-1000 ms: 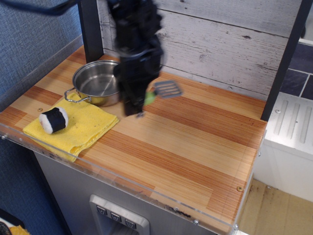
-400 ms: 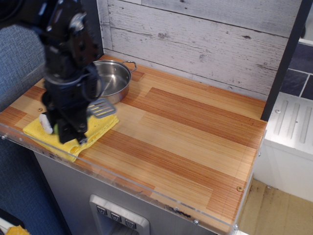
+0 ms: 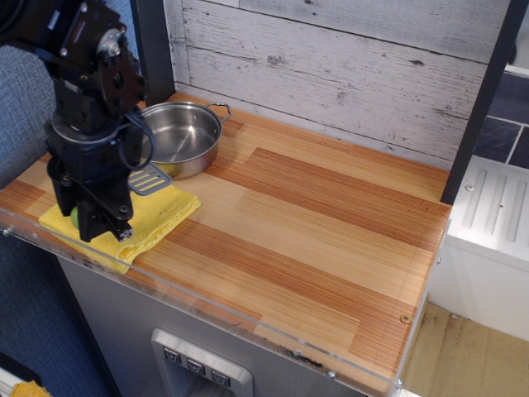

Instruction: Place the green spatula on the yellow cloth.

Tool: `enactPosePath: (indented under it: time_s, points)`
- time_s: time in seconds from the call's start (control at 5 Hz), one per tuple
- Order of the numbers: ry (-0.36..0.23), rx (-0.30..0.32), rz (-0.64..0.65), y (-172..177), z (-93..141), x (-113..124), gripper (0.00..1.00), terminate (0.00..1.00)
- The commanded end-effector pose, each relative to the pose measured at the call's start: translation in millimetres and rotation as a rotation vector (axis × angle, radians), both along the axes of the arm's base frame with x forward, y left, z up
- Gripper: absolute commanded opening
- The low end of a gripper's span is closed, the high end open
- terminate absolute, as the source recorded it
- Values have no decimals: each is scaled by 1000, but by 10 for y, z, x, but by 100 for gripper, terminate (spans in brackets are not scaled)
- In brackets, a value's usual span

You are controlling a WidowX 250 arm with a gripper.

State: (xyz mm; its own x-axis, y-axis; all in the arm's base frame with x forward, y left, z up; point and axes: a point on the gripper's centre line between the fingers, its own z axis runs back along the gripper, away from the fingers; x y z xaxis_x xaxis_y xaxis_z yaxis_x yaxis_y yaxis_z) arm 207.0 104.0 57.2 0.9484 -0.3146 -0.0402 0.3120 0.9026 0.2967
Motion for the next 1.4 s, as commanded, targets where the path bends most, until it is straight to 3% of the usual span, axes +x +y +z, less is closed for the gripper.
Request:
enactPosePath:
  time_s: [0.0, 0.4, 0.6, 0.8, 1.2]
  points:
    - [-17, 4, 17, 25, 16, 101, 0, 0]
    - [-26, -23, -6, -16, -123, 215, 0, 0]
    - [-62, -69, -3, -65, -205, 225, 0, 0]
    - [-42, -77, 4, -102, -226, 221, 100, 0]
    - [-15, -97, 19, -103, -220, 212, 100, 0]
